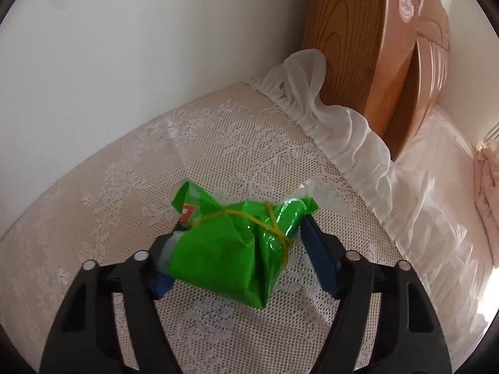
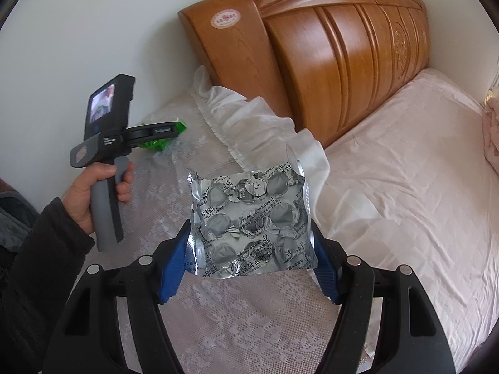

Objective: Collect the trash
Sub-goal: 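Carry both items to the green basket and open both tools to drop them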

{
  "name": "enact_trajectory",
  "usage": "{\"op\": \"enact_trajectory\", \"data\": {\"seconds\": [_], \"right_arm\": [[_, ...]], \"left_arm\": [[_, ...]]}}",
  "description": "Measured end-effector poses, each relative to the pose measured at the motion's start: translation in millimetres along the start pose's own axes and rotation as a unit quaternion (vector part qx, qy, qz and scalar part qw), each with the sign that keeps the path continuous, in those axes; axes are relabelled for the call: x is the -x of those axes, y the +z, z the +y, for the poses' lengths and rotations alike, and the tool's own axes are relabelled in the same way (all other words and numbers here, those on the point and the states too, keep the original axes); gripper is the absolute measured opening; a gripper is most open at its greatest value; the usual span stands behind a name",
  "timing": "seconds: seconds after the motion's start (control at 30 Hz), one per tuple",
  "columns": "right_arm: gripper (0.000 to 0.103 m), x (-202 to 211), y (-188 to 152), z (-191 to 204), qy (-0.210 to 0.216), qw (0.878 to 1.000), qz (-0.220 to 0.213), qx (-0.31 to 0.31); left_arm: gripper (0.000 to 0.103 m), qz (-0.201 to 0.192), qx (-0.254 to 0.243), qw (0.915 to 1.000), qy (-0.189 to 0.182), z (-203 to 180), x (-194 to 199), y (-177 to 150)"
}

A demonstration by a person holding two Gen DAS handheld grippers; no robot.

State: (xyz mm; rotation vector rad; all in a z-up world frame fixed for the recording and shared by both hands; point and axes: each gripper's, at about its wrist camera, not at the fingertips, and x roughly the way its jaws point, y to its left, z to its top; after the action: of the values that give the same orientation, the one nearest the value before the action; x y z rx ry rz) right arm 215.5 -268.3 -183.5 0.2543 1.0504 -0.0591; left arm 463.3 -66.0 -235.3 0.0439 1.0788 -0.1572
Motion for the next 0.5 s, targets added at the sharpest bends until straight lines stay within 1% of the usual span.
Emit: {"op": "enact_trajectory", "data": {"seconds": [0.1,0.23,0.4,0.5], "right_arm": [[0.070,-0.9,0.0,-5.2,0.001,1.000,0.003,-0.004],[0.070,4.0,-1.3,-7.2,0.003,1.000,-0.001,-0.004],[0.070,12.1,-6.3,-10.2,0.009,1.000,-0.004,-0.003],[0.070,18.9,-13.8,-12.6,0.011,1.000,-0.005,0.001]], "left_arm": [[0.063,-0.006,-0.006,1.0000,0.001,-1.0,7.3,-6.9],[0.061,-0.016,-0.007,0.9998,-0.010,-0.1,24.1,-19.0],[0.061,-0.027,-0.012,0.9992,-0.026,3.3,67.5,-54.2],[0.061,-0.028,-0.017,0.9991,-0.026,-2.5,92.4,-77.8]]}}
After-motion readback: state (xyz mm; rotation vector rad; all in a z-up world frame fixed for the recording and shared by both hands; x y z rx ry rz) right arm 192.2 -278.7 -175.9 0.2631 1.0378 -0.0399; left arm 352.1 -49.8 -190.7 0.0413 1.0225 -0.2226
